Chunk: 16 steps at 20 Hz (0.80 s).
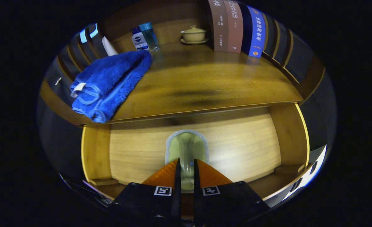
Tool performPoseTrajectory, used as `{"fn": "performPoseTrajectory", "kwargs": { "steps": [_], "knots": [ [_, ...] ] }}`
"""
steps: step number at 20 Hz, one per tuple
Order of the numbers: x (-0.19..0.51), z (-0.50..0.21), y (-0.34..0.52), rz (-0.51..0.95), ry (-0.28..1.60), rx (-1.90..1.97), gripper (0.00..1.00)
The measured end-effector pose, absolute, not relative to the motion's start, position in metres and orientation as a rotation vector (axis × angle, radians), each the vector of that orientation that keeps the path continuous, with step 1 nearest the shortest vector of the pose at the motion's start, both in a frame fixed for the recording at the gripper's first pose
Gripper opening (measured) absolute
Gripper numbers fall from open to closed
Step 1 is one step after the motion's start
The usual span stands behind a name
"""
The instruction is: Pull open the drawer, take out the items inside it, and place them on the countertop above the cabinet.
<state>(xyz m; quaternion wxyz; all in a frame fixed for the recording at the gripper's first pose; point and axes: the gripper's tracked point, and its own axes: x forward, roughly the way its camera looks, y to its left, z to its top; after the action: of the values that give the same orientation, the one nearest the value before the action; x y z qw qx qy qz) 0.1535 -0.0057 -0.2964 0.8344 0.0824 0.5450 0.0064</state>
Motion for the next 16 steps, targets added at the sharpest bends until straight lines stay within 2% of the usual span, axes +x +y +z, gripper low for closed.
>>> {"fn": "performPoseTrajectory", "kwargs": {
  "steps": [7,12,16],
  "knots": [
    [0.158,-0.213,-0.009,0.064,1.076,0.190,0.20],
    [0.225,-0.195,-0.019,0.028,1.029,0.096,0.20],
    [0.283,-0.214,-0.018,0.004,1.053,0.064,0.20]
  ]
}}
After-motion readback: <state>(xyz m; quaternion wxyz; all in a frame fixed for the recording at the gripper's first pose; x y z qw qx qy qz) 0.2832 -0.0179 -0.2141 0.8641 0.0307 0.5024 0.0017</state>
